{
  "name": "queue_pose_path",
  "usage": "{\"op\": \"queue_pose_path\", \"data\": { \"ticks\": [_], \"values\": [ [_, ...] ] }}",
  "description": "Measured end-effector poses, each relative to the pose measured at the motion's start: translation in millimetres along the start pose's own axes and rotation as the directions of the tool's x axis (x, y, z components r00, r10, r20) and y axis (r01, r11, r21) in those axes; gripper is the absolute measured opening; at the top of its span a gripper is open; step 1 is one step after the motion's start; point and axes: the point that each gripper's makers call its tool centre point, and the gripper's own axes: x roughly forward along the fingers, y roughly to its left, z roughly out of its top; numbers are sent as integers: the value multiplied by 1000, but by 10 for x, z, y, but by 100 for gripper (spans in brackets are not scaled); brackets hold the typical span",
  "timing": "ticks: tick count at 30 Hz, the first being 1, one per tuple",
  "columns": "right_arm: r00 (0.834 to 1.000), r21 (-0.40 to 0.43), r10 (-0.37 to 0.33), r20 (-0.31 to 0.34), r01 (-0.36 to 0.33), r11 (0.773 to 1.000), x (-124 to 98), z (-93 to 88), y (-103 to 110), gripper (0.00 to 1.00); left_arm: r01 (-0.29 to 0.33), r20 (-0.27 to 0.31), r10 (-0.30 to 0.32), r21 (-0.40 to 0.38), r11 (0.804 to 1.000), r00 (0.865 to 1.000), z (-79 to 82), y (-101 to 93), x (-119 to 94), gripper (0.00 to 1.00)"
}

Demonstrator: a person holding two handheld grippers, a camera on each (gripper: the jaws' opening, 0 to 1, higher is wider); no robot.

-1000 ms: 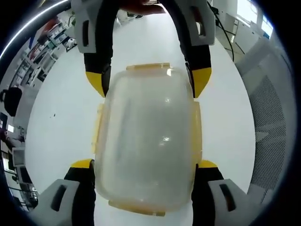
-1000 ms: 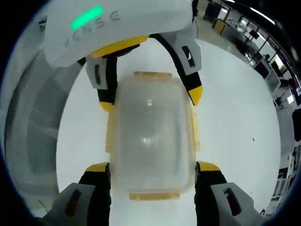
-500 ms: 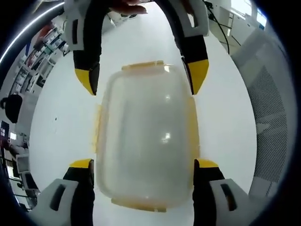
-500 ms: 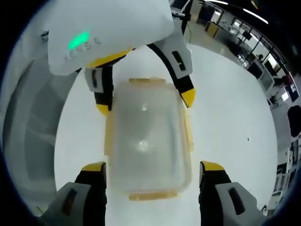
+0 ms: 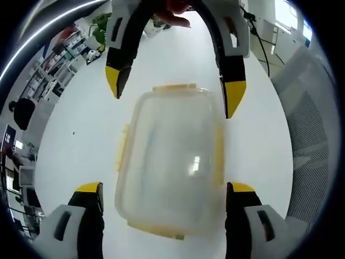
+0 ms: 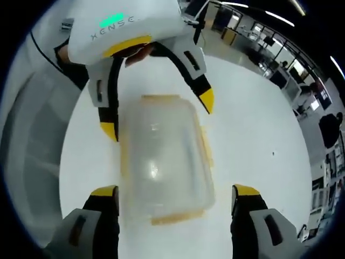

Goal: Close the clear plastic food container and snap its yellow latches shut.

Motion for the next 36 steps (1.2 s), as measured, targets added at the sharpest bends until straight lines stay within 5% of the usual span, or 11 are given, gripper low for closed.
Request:
{"op": "queue_pose_path", "data": {
  "ticks": [24,36],
  "values": [
    [986,183,-115,117,92,979,-197,38,107,85,-102,91,123,-204,974,988,-153,-115,-270,94],
    [962,329,-182,205,108,938,-325,63,184,85,-162,127,209,-309,937,970,-259,-175,-444,95]
  ]
}}
